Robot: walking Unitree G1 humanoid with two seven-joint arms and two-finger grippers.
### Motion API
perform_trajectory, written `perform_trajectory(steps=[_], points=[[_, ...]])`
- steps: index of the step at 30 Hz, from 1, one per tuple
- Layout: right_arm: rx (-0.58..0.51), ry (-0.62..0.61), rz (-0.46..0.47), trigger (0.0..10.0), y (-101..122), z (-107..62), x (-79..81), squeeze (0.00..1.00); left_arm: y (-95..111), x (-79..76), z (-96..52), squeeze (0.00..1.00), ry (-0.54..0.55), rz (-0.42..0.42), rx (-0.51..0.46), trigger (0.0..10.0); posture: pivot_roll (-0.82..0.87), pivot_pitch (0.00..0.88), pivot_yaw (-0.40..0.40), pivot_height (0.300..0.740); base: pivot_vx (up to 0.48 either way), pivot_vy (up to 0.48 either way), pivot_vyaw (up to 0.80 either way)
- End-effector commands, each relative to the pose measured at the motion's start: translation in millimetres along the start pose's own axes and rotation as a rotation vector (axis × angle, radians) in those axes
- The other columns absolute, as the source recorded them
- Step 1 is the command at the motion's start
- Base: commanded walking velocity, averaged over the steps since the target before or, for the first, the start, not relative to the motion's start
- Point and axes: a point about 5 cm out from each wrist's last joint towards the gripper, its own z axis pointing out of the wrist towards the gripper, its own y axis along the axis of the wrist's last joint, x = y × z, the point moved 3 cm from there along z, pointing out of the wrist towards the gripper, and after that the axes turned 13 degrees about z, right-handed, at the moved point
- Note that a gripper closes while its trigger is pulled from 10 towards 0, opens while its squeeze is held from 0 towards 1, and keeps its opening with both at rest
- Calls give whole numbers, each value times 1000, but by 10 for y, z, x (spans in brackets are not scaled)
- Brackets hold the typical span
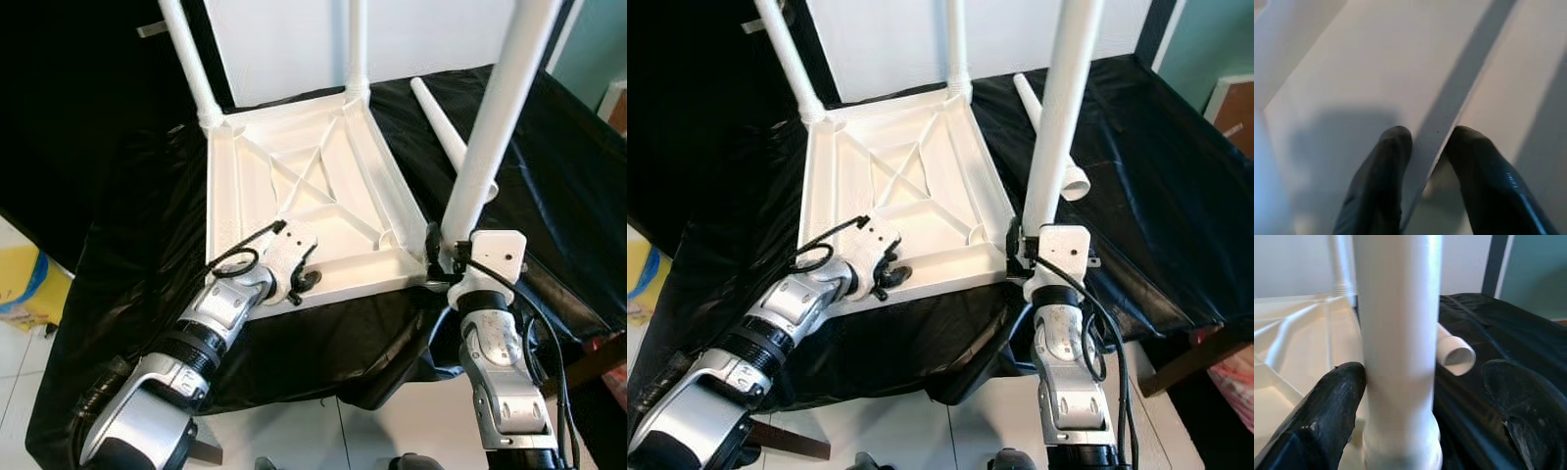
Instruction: Building children table
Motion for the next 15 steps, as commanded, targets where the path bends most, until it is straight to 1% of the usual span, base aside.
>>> perform_trajectory(steps=[1, 7, 9, 13, 15], points=[[5, -2, 4, 10000, -3, -20, 17, 0, -132, 204, -71, 0, 123, -54, 54, 0, -165, 92, 114, 740, 0, 0, 0], [5, -9, 3, 10000, -2, -27, 4, 0, -91, 253, -78, 0, 159, -71, 43, 0, -164, 92, 116, 740, 0, 0, 0], [5, -9, 3, 10000, -2, -27, 4, 0, -91, 253, -78, 0, 159, -71, 43, 0, -164, 92, 116, 740, 0, 0, 0], [6, -10, 6, 10000, -5, -26, 6, 0, -70, 264, -79, 0, 190, -87, 33, 0, -163, 93, 116, 740, 0, 0, 0], [8, -9, 7, 10000, -12, -21, 8, 0, -32, 246, -64, 0, 209, -101, 20, 0, -161, 92, 115, 740, 0, 0, 0]])
